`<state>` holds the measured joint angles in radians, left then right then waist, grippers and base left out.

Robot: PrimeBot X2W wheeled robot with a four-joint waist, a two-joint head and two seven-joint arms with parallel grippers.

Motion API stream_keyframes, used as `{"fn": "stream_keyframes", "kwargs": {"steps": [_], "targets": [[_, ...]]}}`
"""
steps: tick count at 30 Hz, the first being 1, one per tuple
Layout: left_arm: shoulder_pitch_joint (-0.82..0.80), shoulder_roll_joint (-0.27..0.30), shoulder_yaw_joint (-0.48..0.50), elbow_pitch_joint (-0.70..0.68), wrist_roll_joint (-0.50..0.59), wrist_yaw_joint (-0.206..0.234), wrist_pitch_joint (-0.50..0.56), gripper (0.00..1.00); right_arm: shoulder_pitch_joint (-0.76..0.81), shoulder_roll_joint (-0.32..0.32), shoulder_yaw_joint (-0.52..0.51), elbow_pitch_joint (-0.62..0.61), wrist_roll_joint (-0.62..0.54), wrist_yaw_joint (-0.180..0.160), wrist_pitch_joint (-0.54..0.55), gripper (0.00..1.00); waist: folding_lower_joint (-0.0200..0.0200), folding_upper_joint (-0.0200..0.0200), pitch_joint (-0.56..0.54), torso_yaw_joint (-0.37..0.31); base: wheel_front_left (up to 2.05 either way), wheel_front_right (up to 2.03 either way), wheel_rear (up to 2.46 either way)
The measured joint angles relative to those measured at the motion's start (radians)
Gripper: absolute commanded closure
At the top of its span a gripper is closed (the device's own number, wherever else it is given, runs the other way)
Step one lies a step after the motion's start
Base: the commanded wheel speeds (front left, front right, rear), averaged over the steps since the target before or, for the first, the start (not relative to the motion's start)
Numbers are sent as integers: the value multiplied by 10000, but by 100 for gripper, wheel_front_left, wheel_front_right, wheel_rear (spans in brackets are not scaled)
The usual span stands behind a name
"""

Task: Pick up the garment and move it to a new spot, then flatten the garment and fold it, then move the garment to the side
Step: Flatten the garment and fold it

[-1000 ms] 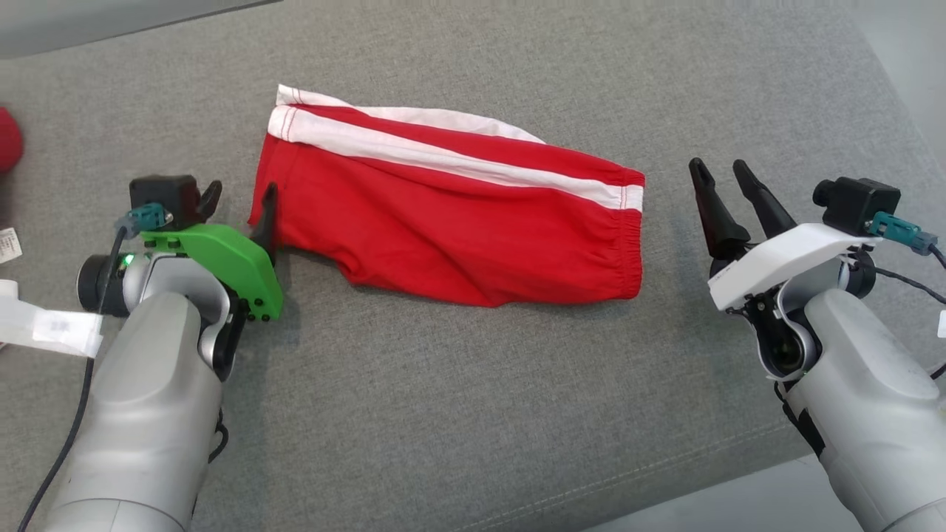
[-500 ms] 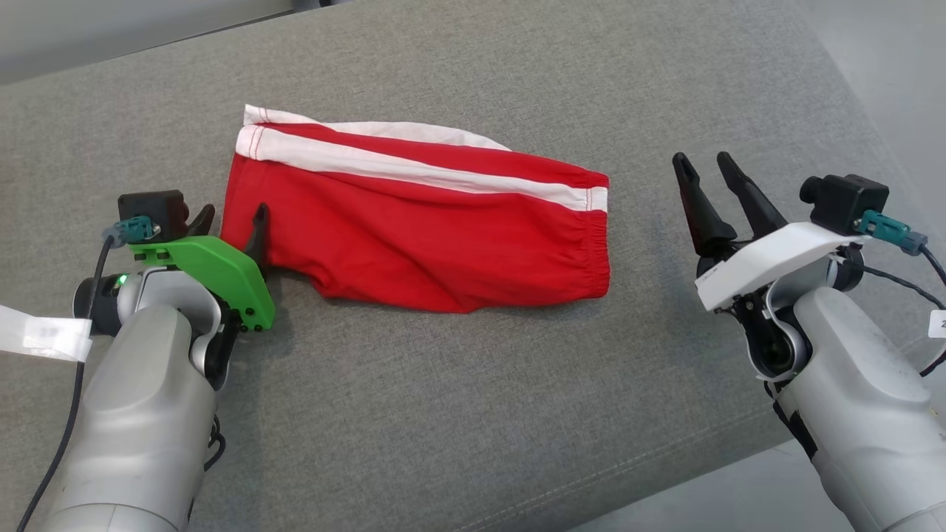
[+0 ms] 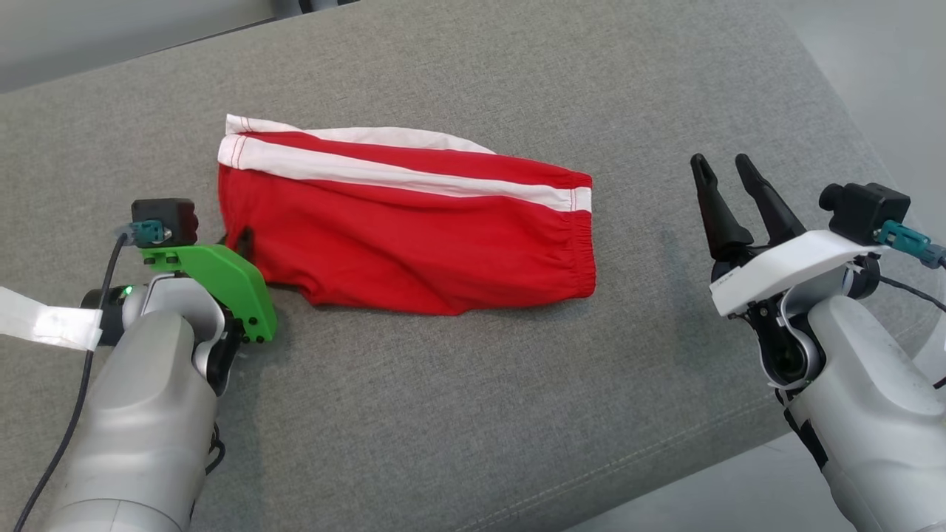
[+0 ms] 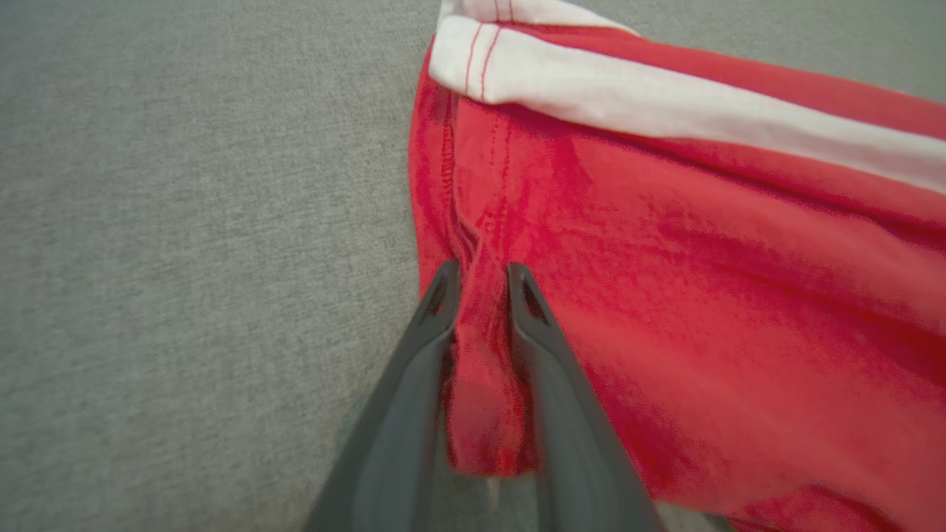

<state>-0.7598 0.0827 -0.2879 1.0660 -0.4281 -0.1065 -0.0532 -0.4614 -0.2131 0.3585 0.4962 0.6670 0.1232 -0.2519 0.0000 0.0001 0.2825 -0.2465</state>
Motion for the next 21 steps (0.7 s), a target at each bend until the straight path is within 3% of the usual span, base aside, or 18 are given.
{"fn": "stream_keyframes", "kwargs": {"steps": [9,21], "targets": [[19,-201,-155,165,-2,-79,44,100,239,-82,-293,-278,-219,0,0,0,0,0,-272,244,0,0,0],[1039,-539,-119,-341,-508,-102,-1081,100,714,-182,-679,-708,-535,-2,0,0,0,0,-734,930,0,0,0]]}}
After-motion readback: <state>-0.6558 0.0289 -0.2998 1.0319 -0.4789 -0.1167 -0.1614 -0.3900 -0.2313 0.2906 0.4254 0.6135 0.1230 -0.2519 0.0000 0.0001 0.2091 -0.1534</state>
